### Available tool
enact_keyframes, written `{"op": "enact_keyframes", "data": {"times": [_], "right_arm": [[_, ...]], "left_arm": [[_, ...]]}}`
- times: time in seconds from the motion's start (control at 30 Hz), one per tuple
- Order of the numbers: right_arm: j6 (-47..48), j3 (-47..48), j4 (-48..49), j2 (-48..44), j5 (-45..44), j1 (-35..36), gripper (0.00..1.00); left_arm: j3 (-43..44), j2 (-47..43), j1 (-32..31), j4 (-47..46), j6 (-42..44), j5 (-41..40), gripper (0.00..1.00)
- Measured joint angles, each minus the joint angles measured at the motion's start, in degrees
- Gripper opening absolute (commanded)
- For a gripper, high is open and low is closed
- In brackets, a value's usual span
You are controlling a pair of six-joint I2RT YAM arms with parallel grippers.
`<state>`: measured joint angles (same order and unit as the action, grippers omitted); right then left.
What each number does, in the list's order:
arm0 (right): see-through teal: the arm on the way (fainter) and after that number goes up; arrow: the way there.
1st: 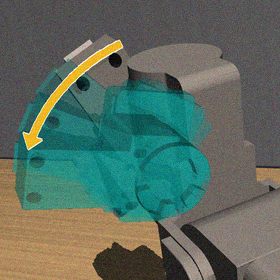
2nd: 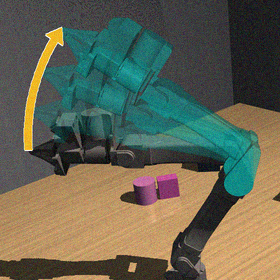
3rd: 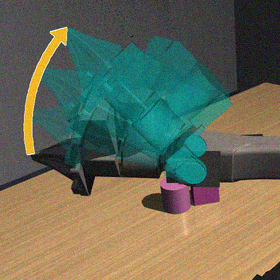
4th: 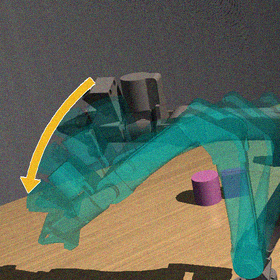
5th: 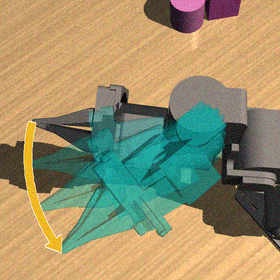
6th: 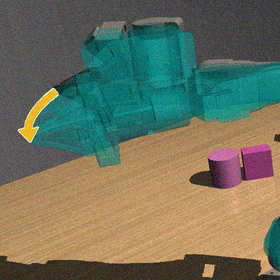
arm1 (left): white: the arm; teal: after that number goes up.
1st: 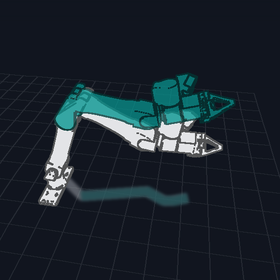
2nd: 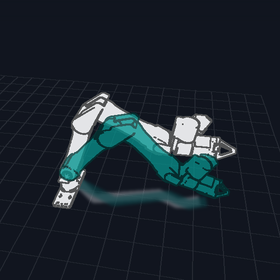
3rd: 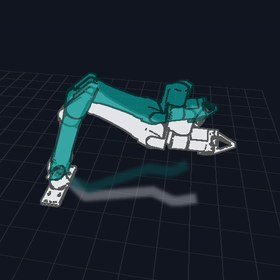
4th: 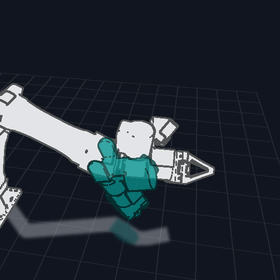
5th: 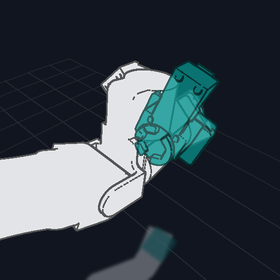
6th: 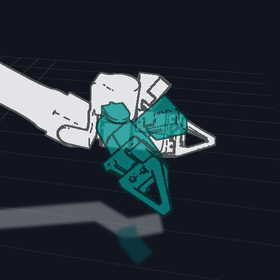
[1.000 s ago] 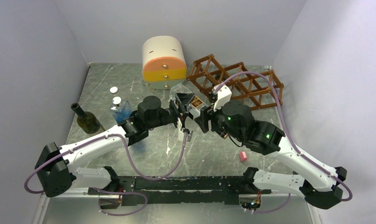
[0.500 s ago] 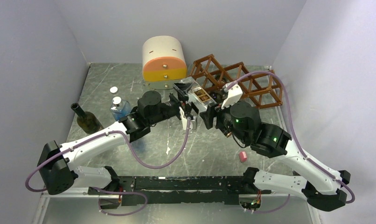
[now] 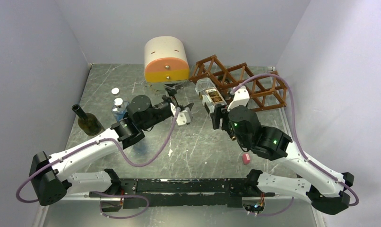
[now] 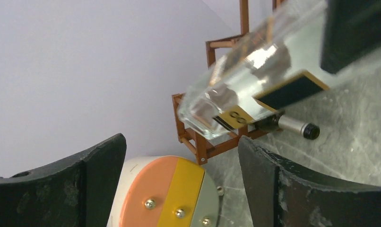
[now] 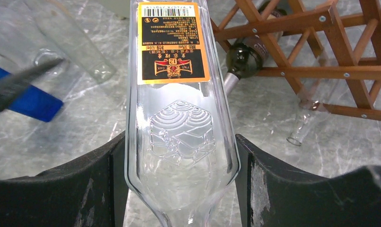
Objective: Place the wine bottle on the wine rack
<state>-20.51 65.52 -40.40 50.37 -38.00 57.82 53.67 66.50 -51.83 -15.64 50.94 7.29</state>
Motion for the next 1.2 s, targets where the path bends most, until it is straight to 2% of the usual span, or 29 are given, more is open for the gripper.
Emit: {"op": "enact_keyframes", "data": {"times": [0.13,0.33,0.47,0.6,0.8,1.0,1.2], "right_arm": [[-0.8,-2.8,0.3,0.7,-1.4,0.0,0.0],[-1.5,-5.8,2.5,4.9,-2.7,-0.4,0.0],[-1.9,-6.8,3.8,7.1,-2.3,-3.0,0.0],[-3.1,-7.2,3.8,7.1,-1.0,-8.5,0.0],[-5.6,-9.0,1.4,2.8,0.7,-14.4,0.0],[-9.1,-9.9,-2.8,-1.5,0.4,-14.8,0.0],[-11.6,-11.8,-6.0,-0.4,-0.5,-15.6,0.0]], "left_arm": [[0.0,-1.7,0.0,-1.6,-10.8,-3.3,0.92],[-0.3,-3.8,0.0,-0.3,-31.6,-10.4,0.93],[-0.1,-5.2,0.3,3.4,-45.1,-13.7,0.93],[2.5,-3.4,0.4,11.0,-54.6,-15.2,0.92],[3.6,-1.2,0.7,17.4,-60.0,-17.4,0.93],[2.5,-1.9,0.7,17.2,-60.5,-15.8,0.93],[2.5,-1.9,0.7,17.2,-59.8,-12.5,0.92]]}}
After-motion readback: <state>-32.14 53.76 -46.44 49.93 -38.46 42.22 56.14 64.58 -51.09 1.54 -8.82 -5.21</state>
